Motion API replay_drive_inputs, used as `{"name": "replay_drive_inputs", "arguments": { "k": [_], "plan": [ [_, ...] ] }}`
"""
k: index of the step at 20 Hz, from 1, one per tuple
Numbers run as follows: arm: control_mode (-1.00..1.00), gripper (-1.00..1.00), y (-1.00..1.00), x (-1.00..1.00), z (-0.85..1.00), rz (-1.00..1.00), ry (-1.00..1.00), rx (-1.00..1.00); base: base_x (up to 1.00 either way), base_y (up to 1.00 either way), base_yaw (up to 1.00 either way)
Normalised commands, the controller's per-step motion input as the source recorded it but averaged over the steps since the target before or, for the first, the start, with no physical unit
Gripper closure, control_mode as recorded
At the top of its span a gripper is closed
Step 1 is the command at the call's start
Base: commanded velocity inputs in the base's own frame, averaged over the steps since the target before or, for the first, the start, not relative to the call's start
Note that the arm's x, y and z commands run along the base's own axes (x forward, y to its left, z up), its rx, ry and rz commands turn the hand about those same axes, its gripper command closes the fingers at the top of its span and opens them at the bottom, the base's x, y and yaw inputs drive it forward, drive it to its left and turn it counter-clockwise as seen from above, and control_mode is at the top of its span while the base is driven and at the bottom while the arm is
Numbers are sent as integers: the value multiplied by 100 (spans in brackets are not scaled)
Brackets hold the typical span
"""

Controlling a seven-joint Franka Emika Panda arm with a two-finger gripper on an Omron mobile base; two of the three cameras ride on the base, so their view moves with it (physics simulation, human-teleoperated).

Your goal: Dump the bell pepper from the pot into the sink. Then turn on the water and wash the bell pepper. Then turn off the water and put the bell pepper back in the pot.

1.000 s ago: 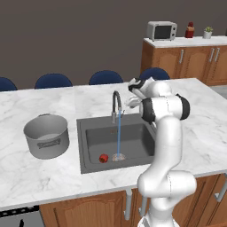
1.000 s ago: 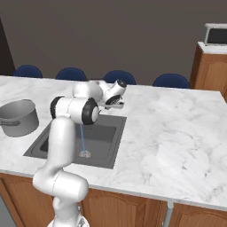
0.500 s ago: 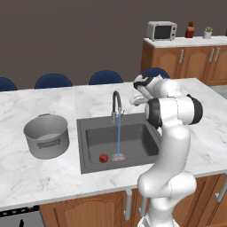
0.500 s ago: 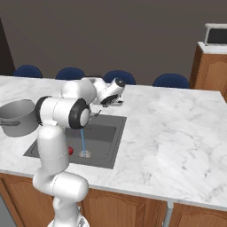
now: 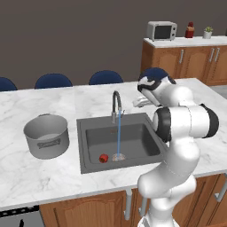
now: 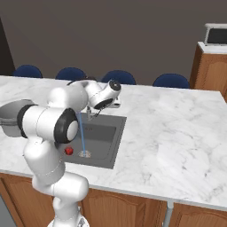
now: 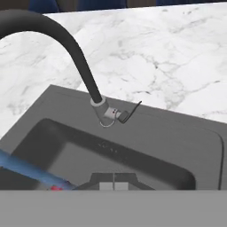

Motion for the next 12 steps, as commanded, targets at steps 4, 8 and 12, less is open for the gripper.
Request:
{"name": "replay_drive_inputs", "arguments": {
  "k": [4, 8, 12],
  "plan": [
    [-100, 100, 0, -34, 33, -2, 0, 0, 0, 0, 0],
    [-100, 100, 0, -21, 13, 0, 0, 0, 0, 0, 0],
    [-100, 100, 0, -29, 2, 0, 0, 0, 0, 0, 0]
  ]
}}
